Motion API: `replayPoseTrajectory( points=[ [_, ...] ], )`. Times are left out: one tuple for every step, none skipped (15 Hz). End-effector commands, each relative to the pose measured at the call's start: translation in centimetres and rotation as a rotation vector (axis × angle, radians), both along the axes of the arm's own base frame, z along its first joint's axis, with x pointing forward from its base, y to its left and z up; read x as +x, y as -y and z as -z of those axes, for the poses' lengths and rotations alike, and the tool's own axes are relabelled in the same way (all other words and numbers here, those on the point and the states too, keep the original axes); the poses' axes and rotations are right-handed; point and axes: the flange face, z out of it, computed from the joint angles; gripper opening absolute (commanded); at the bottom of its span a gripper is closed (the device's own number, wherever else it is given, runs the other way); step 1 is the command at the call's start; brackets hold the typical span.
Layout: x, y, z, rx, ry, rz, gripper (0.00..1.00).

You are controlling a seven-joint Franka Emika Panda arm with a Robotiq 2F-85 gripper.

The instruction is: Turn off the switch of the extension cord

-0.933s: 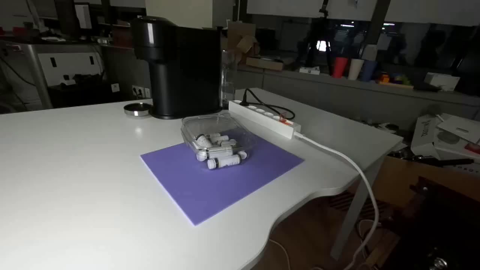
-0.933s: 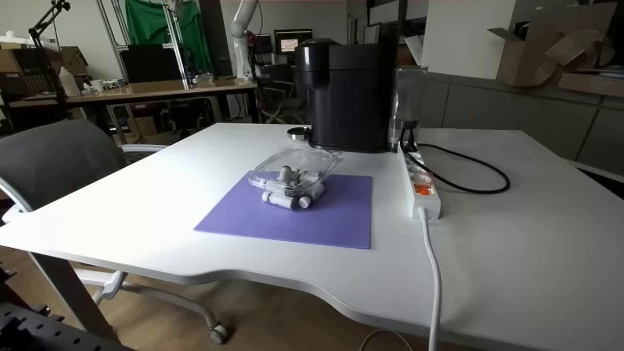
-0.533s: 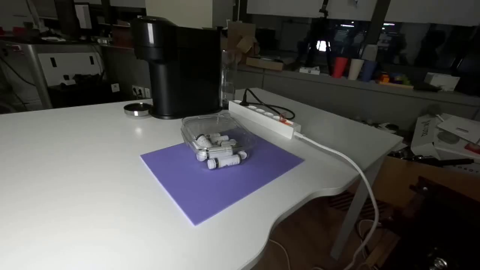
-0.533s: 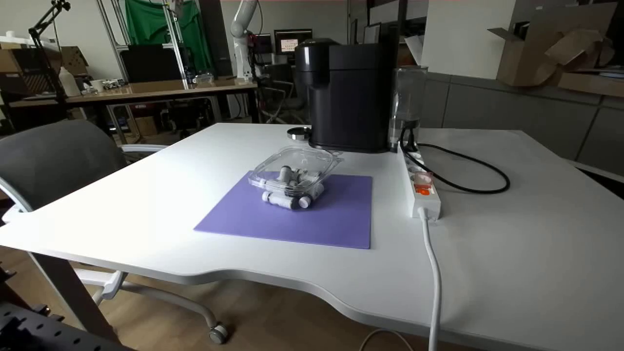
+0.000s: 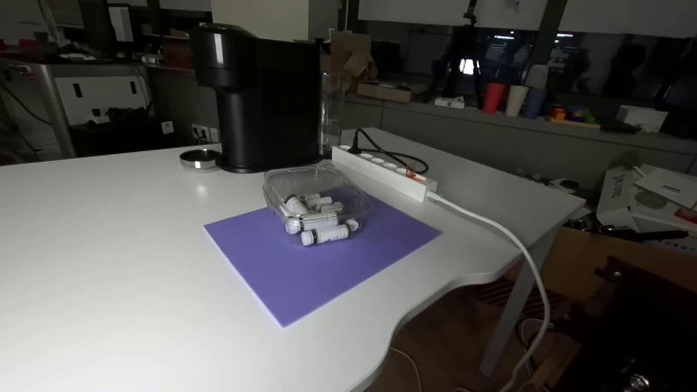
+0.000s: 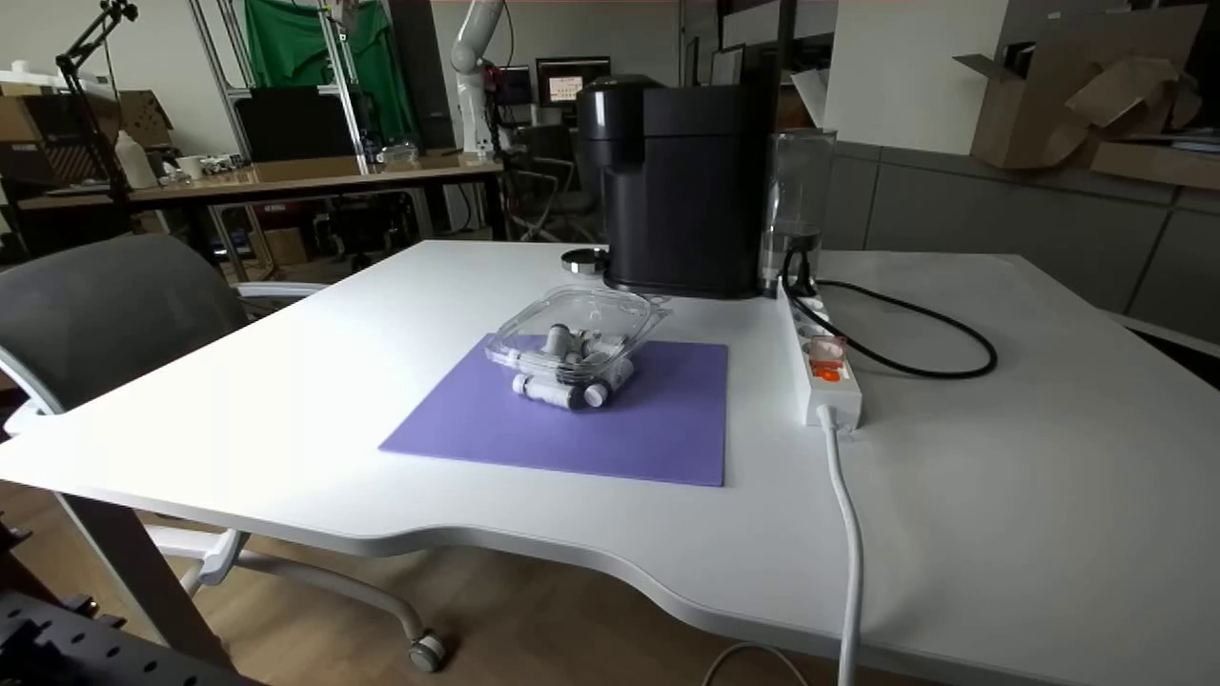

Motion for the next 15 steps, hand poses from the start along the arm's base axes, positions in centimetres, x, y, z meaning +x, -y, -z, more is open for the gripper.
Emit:
replayPoseTrajectory(
  points=[
    [1.6, 1.6, 0.2, -0.046, 0.088, 0.024, 1.00],
    [2.3, 2.6, 0.6, -0.065, 0.115, 0.030, 1.00],
    [3.0, 3.5, 0.9, -0.079, 0.132, 0.030, 1.00],
    [3.7, 4.6, 1.6, -0.086, 0.137, 0.033, 1.00],
    [4.4, 5.7, 2.2, -0.085, 0.138, 0.041, 1.00],
    [5.0, 6.9, 2.9, -0.084, 0.132, 0.050, 1.00],
    [5.6, 8.2, 3.8, -0.081, 0.121, 0.054, 1.00],
    [6.2, 9.8, 4.8, -0.077, 0.109, 0.060, 1.00],
    [6.7, 11.3, 5.8, -0.076, 0.098, 0.068, 1.00],
    [7.1, 12.9, 6.7, -0.075, 0.082, 0.072, 1.00],
    [7.4, 14.6, 8.0, -0.063, 0.054, 0.051, 1.00],
    [7.7, 15.9, 9.1, -0.050, 0.033, 0.038, 1.00],
    [8.0, 17.2, 10.0, -0.044, 0.019, 0.039, 1.00],
    [8.3, 18.5, 10.9, -0.034, 0.009, 0.033, 1.00],
    [8.6, 19.6, 11.7, -0.044, 0.000, 0.031, 1.00]
  ],
)
